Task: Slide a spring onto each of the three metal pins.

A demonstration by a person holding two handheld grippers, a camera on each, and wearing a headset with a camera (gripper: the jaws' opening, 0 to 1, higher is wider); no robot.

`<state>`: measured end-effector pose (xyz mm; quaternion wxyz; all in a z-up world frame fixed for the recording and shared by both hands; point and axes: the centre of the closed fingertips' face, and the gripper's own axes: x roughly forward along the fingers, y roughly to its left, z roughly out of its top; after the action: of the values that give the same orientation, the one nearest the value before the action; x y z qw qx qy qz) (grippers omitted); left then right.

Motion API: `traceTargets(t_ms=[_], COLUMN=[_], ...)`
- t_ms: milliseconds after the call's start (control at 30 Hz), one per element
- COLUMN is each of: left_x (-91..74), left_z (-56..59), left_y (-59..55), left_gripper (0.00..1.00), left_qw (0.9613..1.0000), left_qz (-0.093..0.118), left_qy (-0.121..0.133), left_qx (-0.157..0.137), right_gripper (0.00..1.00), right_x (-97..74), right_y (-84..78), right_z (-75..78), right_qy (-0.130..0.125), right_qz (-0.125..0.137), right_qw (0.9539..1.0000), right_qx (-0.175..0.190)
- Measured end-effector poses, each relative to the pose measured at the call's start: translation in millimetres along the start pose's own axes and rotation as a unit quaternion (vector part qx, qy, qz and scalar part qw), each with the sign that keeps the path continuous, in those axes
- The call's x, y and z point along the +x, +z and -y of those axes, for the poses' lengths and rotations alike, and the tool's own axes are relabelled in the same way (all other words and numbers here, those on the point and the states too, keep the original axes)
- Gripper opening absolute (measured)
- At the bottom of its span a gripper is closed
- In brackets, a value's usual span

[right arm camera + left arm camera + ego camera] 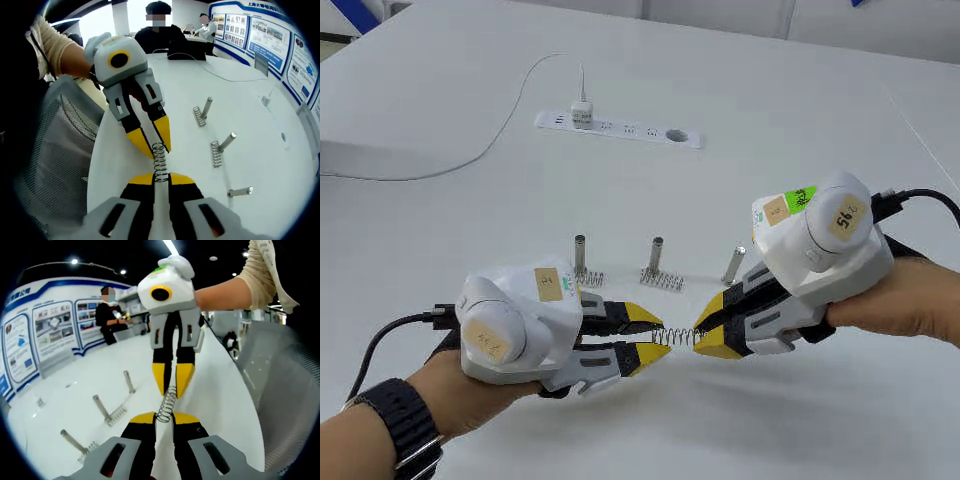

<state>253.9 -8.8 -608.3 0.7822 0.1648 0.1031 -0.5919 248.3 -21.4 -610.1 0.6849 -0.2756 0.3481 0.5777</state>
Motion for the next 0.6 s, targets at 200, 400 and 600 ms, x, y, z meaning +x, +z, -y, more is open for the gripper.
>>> traceTargets(t_ms=[200,400,600], left_x=[0.7,0.9,1.1], left_z=[-1.0,-1.9,-2.3], left_y=[0.2,-1.0,-1.8], left_gripper=[0.12,0.11,0.11], left_qw=[1.0000,1.0000,1.0000], left_qz=[0.000,-0.003,-0.003], left_qy=[0.002,0.003,0.006], left_qx=[0.002,0.003,-0.004], right_gripper=[0.11,0.11,0.11], right_x=[-7.4,-14.2,-15.1], right_y=[6.3,20.7,34.5], right_z=[0.2,-0.5,-2.4], right_qy=[-0.002,-0.009,-0.011], right_qz=[0.007,0.024,0.034], right_qw=[1.0000,0.9997,0.9993], right_qx=[0.004,-0.001,-0.012])
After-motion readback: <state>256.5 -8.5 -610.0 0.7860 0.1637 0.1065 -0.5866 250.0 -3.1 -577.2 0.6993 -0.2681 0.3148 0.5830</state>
